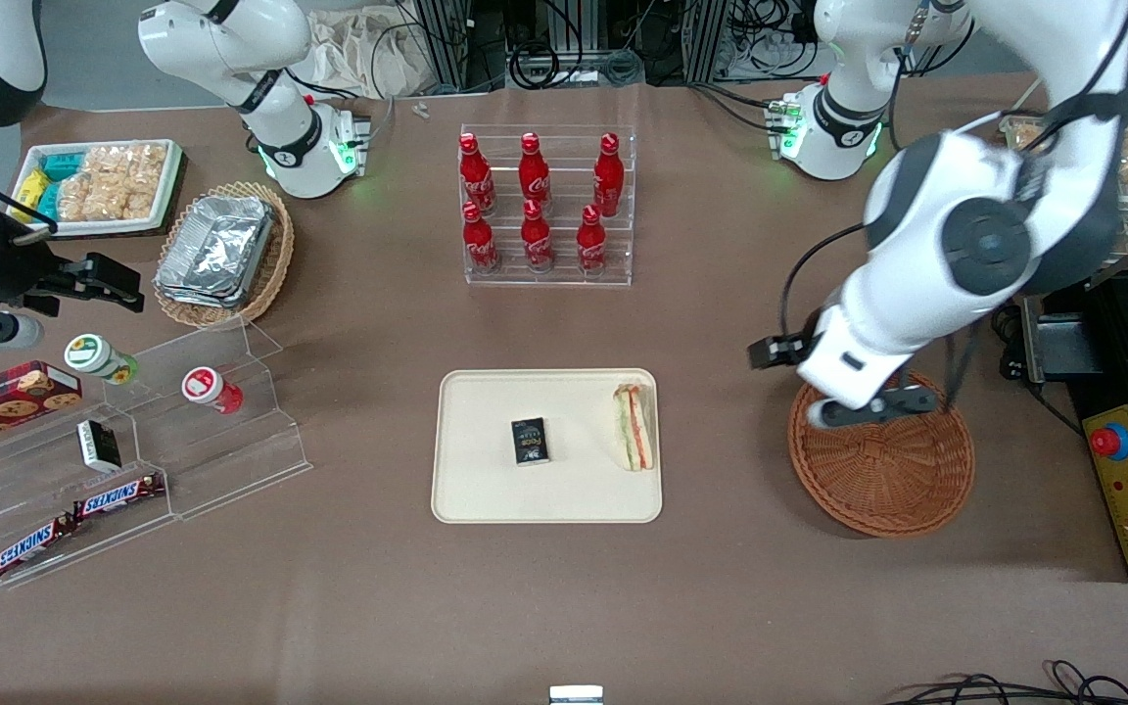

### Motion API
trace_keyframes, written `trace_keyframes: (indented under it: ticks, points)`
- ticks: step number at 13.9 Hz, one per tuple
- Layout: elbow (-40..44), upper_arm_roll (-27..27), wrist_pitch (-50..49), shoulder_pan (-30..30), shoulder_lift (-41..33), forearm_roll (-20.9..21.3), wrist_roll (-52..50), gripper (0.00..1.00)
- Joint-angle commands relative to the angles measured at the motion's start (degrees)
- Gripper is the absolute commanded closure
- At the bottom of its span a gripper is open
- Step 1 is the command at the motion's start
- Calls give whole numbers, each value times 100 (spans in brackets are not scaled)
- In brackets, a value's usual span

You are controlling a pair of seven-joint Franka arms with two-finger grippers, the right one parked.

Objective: Place sandwich from basket to tray
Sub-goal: 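Open the left gripper and raise it back over the basket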

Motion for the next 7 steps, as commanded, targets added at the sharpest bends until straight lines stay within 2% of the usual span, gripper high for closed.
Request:
trace_keyframes:
  ticks: [1, 2, 3, 7]
  points:
    - [-52, 807, -833, -278, -914, -132, 431, 0]
    - [-96, 1325, -1123, -541, -1188, -158, 614, 0]
    - [-131, 1556, -1343, -622, -1382, -167, 825, 0]
    - [35, 1576, -1416, -588, -1402, -105, 933, 1]
